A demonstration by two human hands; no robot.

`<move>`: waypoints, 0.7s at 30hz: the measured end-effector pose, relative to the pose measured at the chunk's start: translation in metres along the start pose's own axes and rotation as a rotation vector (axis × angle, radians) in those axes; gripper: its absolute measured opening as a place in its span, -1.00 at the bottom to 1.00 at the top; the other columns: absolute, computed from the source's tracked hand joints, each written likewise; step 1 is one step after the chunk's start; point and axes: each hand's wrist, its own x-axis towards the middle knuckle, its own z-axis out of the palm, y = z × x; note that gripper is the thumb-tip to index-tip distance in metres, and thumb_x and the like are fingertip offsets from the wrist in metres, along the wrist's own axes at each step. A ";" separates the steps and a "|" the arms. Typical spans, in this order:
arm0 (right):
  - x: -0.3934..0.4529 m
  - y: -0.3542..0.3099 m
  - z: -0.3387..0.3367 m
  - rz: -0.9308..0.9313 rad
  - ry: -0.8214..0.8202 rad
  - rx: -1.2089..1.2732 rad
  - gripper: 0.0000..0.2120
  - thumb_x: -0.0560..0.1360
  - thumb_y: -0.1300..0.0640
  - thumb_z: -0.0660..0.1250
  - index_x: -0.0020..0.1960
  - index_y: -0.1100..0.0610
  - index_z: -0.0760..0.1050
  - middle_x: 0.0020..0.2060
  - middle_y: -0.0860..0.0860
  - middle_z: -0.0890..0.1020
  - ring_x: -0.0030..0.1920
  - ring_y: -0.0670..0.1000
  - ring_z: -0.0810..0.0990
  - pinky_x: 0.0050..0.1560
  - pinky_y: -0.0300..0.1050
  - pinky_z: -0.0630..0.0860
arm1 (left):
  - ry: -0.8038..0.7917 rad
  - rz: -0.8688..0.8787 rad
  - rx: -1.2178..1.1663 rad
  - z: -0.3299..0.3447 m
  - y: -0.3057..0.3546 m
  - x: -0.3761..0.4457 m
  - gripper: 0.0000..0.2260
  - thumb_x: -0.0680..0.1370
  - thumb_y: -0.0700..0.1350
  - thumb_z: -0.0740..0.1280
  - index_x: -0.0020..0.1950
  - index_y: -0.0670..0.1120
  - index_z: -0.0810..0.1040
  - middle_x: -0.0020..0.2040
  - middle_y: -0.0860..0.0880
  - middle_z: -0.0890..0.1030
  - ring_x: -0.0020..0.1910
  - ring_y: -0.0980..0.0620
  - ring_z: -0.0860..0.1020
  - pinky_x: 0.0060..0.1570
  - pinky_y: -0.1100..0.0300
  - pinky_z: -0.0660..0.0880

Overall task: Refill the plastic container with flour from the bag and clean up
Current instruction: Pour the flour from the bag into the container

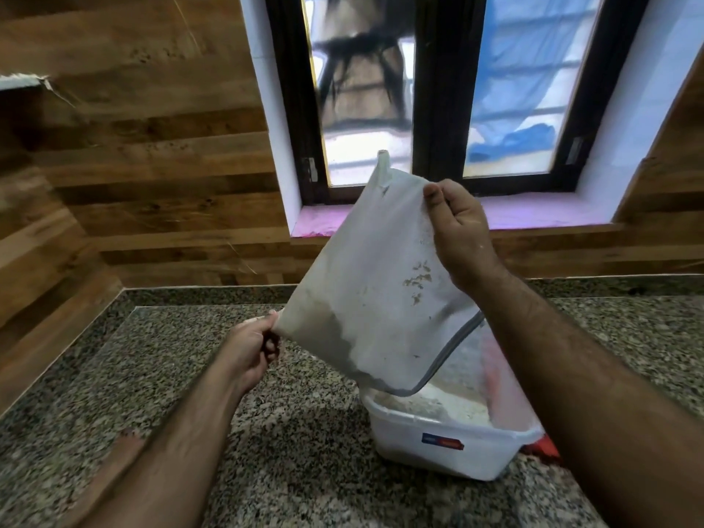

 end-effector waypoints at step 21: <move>-0.107 0.087 -0.078 0.569 0.523 0.209 -0.27 0.65 -0.42 0.08 0.63 0.03 0.34 0.43 0.08 0.58 0.36 0.14 0.60 0.34 0.10 0.57 | 0.024 0.376 0.397 0.084 0.070 -0.026 -0.87 0.63 -0.19 0.49 0.00 -0.26 0.64 -0.54 -0.01 0.57 -0.63 0.16 0.42 -0.54 0.27 0.29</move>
